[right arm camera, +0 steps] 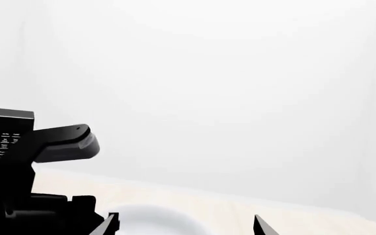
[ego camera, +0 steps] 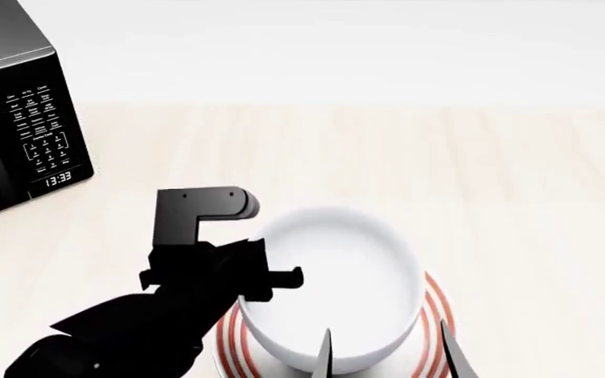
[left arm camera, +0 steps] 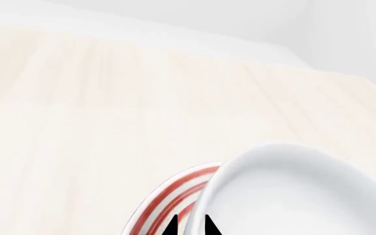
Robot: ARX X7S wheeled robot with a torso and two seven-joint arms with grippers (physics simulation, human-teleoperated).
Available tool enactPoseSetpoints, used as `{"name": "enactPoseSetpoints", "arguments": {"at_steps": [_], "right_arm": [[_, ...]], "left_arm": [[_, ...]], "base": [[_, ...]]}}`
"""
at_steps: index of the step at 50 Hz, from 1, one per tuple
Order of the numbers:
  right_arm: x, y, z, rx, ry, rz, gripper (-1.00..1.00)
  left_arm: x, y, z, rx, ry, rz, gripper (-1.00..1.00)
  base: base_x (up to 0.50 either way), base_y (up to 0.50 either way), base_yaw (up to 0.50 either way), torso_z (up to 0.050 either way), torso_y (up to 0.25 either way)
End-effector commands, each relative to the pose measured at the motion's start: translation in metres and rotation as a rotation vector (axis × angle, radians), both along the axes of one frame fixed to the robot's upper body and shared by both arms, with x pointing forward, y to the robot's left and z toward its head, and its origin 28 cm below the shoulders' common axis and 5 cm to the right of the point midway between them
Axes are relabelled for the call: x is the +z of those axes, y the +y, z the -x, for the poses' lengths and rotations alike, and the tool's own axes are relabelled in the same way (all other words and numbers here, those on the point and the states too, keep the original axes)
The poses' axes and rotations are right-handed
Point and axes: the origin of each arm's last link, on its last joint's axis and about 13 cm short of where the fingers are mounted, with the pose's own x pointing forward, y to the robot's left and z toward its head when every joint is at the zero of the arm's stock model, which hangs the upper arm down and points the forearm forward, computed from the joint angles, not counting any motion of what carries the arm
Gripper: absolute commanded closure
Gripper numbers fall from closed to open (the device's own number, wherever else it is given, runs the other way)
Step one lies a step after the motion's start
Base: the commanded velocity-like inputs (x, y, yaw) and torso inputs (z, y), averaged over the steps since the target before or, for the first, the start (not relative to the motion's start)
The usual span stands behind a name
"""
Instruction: Pick up the white bowl and put it on the plate.
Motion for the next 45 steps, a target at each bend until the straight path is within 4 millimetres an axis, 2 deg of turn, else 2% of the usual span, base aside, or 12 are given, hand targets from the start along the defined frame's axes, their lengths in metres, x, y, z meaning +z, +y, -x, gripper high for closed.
{"name": "enactPoseSetpoints", "arguments": {"at_steps": [1,43,44,45], "right_arm": [[0.0014,-0.0008,-0.0029,-0.010,-0.015,0.012,-1.00],[0.0024,-0.0011,-0.0023,-0.009,-0.019,0.006,-1.00],[0.0024,-0.0011,-0.0023,-0.009,-0.019,0.006,-1.00],[0.0023,-0.0011,-0.0023,-0.009,-0.020,0.006,-1.00]], "left_arm": [[0.0050,-0.0078,-0.0011,-0.031,-0.019,0.059,1.00],[-0.0037,-0.0099,-0.0011,-0.047,-0.005,0.019,1.00],[-0.0038,-0.0097,-0.0012,-0.047,-0.006,0.016,-1.00],[-0.0039,-0.0095,-0.0012,-0.048,-0.006,0.014,-1.00]], "base": [[0.00,0.00,0.00,0.000,0.000],[0.00,0.00,0.00,0.000,0.000],[0.00,0.00,0.00,0.000,0.000],[0.00,0.00,0.00,0.000,0.000]]}}
